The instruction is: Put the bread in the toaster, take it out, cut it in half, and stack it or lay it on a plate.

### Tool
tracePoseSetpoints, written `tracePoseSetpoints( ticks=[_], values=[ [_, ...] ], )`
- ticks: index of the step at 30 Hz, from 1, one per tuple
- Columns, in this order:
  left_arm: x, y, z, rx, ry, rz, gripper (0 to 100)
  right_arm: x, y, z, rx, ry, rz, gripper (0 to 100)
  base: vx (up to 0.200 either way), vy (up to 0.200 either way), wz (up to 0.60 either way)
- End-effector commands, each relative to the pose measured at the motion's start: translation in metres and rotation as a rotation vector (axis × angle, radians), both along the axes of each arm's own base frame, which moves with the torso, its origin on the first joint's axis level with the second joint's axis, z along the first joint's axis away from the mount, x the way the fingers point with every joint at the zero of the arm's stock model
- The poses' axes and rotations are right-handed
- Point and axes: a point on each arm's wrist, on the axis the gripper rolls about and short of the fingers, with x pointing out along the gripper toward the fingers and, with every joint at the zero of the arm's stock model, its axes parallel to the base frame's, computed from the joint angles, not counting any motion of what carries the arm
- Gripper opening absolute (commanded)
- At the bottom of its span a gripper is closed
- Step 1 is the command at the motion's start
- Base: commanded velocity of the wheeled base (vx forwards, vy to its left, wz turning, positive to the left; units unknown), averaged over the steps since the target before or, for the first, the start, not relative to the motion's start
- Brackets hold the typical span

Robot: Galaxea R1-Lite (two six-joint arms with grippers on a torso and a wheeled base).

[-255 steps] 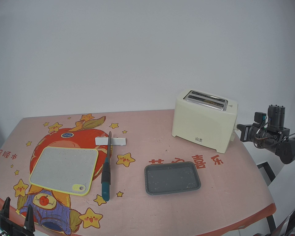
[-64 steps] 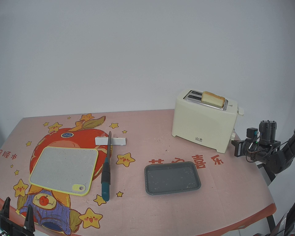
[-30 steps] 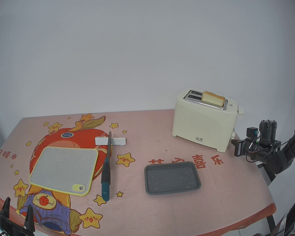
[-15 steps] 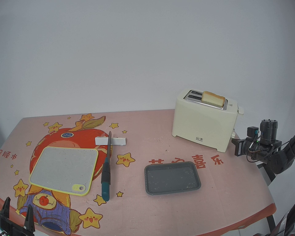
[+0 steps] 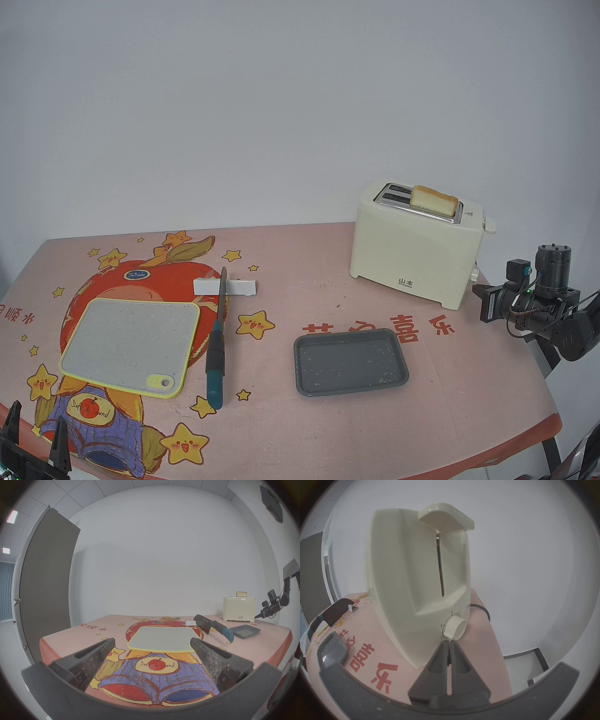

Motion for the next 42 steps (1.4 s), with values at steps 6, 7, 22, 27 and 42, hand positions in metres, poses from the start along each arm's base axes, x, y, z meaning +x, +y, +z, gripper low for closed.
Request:
tracePoseSetpoints(
  ticks=[6, 7, 22, 27, 42],
  values=[
    [0.001, 0.000, -0.005, 0.000, 0.010, 0.000, 100, -0.026, -0.003, 0.055, 0.025, -0.200, 0.003, 0, 0.000, 0.000, 0.00],
    [0.001, 0.000, -0.005, 0.000, 0.010, 0.000, 100, -0.028, -0.003, 0.061, 0.028, -0.221, 0.001, 0, 0.000, 0.000, 0.00],
    [0.001, 0.000, -0.005, 0.000, 0.010, 0.000, 100, -0.010, -0.003, 0.098, 0.168, -0.348, -0.024, 0, 0.000, 0.000, 0.00],
    [0.001, 0.000, -0.005, 0.000, 0.010, 0.000, 100, 0.001, -0.002, 0.084, 0.157, -0.301, -0.034, 0, 0.000, 0.000, 0.00],
    [0.001, 0.000, -0.005, 0.000, 0.010, 0.000, 100, 0.033, -0.002, 0.056, 0.146, -0.374, -0.079, 0, 0.000, 0.000, 0.00]
  ],
)
